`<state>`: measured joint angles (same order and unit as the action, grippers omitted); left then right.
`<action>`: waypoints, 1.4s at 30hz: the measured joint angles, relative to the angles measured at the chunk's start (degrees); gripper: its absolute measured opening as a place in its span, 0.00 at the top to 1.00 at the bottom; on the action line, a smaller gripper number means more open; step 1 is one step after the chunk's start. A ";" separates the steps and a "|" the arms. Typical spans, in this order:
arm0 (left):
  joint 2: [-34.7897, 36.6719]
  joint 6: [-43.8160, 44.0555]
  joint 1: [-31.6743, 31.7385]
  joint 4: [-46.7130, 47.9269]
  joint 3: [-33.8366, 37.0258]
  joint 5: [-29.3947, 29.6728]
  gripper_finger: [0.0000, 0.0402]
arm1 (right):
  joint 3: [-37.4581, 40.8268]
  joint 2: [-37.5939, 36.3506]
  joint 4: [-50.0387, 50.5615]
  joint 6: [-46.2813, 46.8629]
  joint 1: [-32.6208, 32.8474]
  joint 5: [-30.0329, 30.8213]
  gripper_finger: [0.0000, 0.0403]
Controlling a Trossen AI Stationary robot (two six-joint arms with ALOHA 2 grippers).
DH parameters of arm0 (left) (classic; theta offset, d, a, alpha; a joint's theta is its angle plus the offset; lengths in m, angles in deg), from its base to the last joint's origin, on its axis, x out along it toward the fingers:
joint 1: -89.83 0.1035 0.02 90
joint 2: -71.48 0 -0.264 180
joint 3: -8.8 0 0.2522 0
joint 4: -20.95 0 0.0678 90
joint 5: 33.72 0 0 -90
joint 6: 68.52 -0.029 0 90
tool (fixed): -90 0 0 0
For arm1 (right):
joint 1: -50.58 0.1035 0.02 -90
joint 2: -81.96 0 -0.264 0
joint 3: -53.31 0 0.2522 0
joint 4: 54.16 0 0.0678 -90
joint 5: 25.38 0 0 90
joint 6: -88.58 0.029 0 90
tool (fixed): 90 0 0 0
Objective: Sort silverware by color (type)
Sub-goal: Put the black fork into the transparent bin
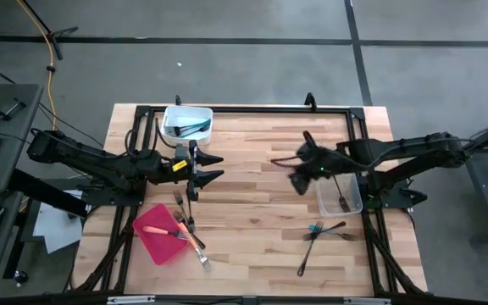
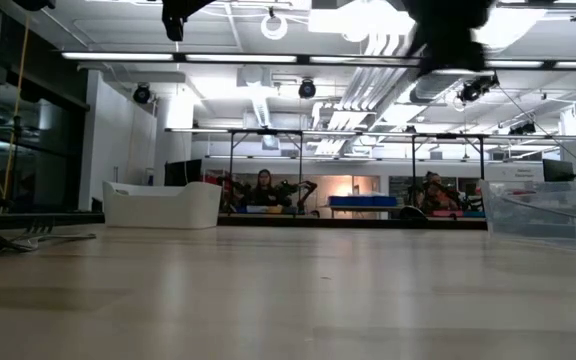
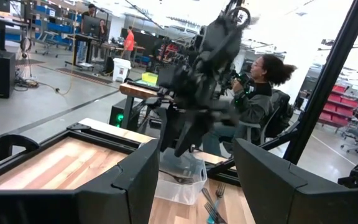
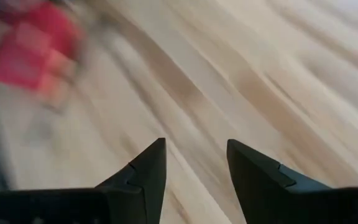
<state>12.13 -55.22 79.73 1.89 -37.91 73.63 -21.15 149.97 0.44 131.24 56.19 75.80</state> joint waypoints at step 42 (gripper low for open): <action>0.02 12.26 0.24 0.48 -0.11 -0.71 0.51 | 9.35 0.33 -52.68 -27.68 0.00 1.92 0.62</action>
<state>12.15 -42.95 79.97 2.37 -38.03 72.92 -11.80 150.30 -52.24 103.56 56.19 77.72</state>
